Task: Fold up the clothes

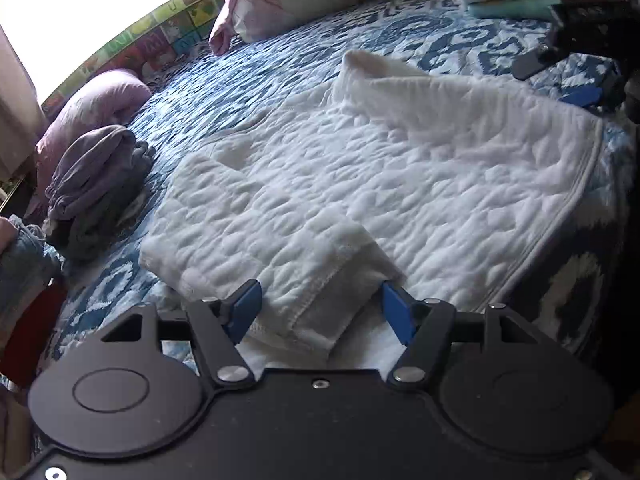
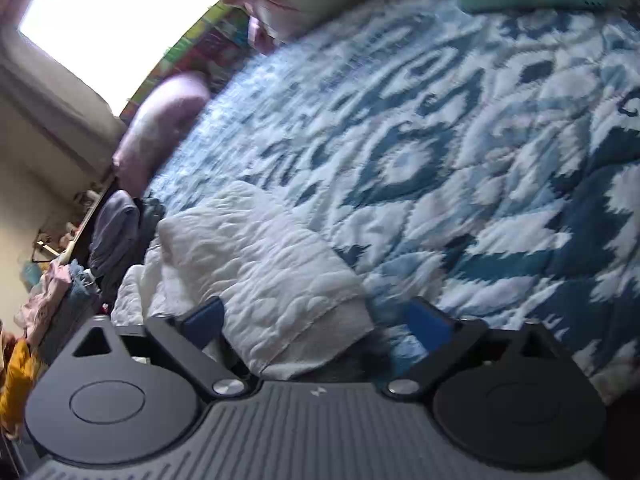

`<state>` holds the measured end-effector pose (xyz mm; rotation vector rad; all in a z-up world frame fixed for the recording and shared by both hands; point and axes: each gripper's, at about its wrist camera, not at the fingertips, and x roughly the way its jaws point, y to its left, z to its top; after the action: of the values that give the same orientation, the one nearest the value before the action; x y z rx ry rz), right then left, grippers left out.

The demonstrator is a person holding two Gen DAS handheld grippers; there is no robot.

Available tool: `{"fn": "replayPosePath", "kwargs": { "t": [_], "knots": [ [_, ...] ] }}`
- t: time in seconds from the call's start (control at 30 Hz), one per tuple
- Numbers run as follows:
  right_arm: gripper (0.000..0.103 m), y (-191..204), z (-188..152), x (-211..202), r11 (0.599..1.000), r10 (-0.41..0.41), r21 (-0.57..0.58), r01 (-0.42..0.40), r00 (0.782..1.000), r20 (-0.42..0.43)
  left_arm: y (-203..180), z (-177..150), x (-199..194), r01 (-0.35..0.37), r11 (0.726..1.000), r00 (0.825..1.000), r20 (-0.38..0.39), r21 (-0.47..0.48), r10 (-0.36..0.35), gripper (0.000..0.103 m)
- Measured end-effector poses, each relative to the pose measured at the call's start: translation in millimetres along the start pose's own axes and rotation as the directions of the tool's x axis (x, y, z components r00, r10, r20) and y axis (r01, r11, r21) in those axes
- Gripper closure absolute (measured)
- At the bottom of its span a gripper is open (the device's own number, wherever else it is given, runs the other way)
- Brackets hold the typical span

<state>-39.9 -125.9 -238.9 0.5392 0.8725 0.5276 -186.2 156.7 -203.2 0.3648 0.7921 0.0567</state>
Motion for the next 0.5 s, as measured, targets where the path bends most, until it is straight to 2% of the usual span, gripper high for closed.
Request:
{"fn": "replayPosePath", "kwargs": {
  "t": [0.03,0.1,0.13,0.2,0.27,0.37,0.5],
  "knots": [
    [0.0,2.5,-4.0,0.6,0.999,-0.003,-0.036,0.004,1.0,0.012,4.6,-0.5,0.0,0.016,0.999,1.0,0.001,-0.033,-0.016,0.061],
    [0.0,7.5,-11.1,2.0,0.994,-0.013,-0.104,0.017,0.999,0.034,16.6,0.2,-3.8,0.029,0.995,1.0,0.012,-0.091,-0.028,0.087],
    [0.0,9.5,-13.5,2.6,0.992,-0.019,-0.127,0.024,0.999,0.041,23.1,0.4,-7.1,0.027,0.993,0.999,0.023,-0.114,-0.024,0.092],
    [0.0,12.1,-16.3,3.6,0.987,-0.027,-0.158,0.035,0.998,0.053,40.9,1.4,-18.0,0.026,0.982,0.998,0.055,-0.186,-0.016,0.096],
    [0.0,10.7,-15.7,3.7,0.987,-0.02,-0.157,0.029,0.998,0.059,65.4,1.9,-30.3,0.011,0.96,0.996,0.09,-0.279,0.015,0.097],
    [0.0,4.0,-15.0,1.8,0.991,0.009,-0.132,0.0,0.998,0.069,112.2,-0.5,-50.8,-0.017,0.901,0.987,0.138,-0.433,0.085,0.097],
    [0.0,-3.7,-13.9,-0.3,0.995,0.046,-0.097,-0.038,0.996,0.077,174.4,-8.3,-62.9,-0.047,0.82,0.976,0.148,-0.57,0.158,0.097]
  ]
}}
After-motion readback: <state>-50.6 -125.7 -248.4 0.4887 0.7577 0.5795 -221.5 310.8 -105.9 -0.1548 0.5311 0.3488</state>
